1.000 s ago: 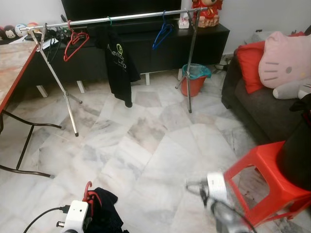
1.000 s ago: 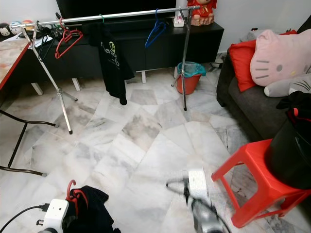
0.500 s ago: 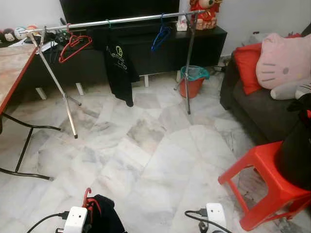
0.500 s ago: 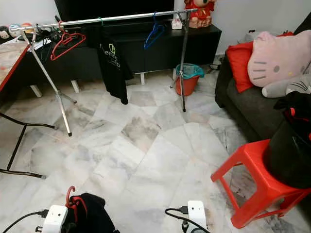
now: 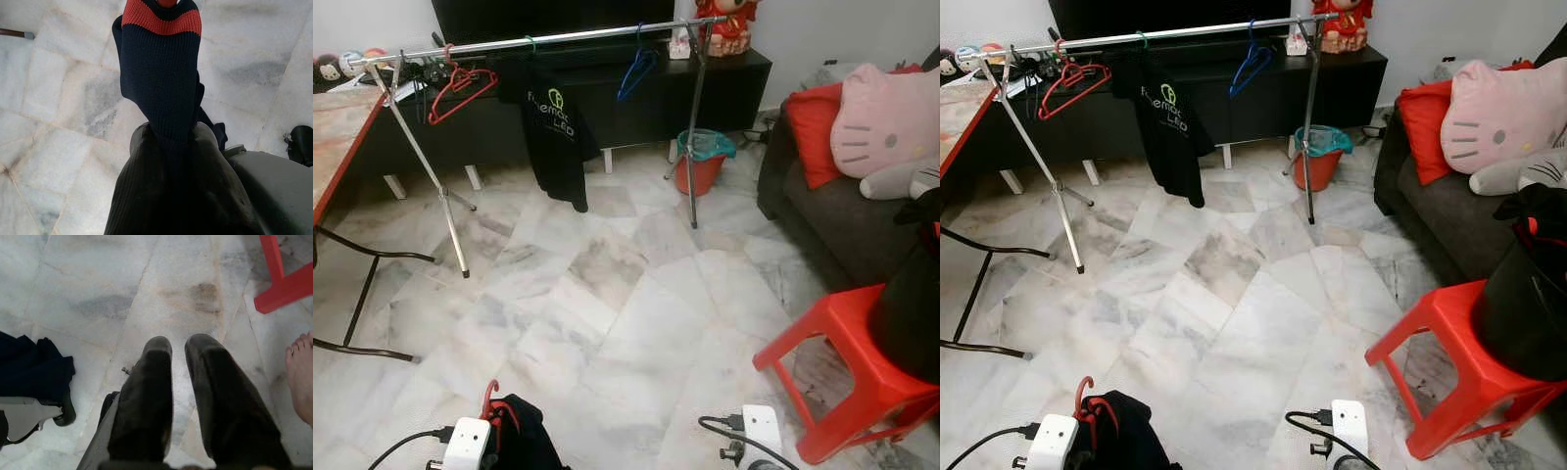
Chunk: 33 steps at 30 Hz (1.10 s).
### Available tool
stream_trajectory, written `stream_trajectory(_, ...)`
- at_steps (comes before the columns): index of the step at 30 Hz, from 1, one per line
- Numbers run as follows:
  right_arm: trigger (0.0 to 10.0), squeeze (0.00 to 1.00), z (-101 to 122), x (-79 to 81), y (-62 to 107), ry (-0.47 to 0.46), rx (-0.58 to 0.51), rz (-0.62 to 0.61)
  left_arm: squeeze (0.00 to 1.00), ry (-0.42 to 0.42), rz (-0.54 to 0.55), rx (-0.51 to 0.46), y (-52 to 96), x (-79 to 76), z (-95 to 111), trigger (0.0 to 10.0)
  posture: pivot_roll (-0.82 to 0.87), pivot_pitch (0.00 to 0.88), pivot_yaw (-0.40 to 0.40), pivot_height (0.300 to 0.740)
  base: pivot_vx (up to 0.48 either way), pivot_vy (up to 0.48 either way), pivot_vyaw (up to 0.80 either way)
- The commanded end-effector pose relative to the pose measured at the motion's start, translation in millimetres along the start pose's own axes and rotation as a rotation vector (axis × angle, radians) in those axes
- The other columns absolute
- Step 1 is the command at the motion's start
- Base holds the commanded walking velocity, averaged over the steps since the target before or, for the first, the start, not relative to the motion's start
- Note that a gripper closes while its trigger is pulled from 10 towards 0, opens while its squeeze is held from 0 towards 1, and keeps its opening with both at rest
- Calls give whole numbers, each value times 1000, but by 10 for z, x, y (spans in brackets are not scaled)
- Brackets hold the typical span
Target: Hang hanger
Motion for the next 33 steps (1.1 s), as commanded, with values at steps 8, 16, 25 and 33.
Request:
stream_trajectory(8, 0, 0, -50, -32, 7, -19, 8, -10, 0, 7, 4, 7, -7, -1, -5, 10000, 10, 38, 19, 740, 0, 0, 0)
stream_trajectory(16, 0, 0, -7, -41, 3, -4, -7, -16, 0, 9, 5, 12, -5, -4, -19, 10000, 10, 38, 19, 740, 0, 0, 0)
stream_trajectory(25, 10000, 0, 701, 174, 34, 31, -292, 53, 0, 12, 3, 10, 1, -11, -30, 10000, 15, 38, 18, 740, 0, 0, 0)
stream_trajectory(33, 10000, 0, 1371, 419, 204, 58, -550, 140, 0, 14, 3, -3, -5, 0, 6, 10000, 15, 36, 18, 740, 0, 0, 0)
Point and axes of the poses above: a point about 5 cm out from each wrist's last joint towards the gripper, its own y axis pointing back from the gripper into the wrist, its own z axis along the axis of the wrist's last joint, x = y × z, the point moved 6 cm from there along -y, pointing out of the wrist towards the gripper, and after that the axes turned 7 degrees about -y, right-handed, at the moved point
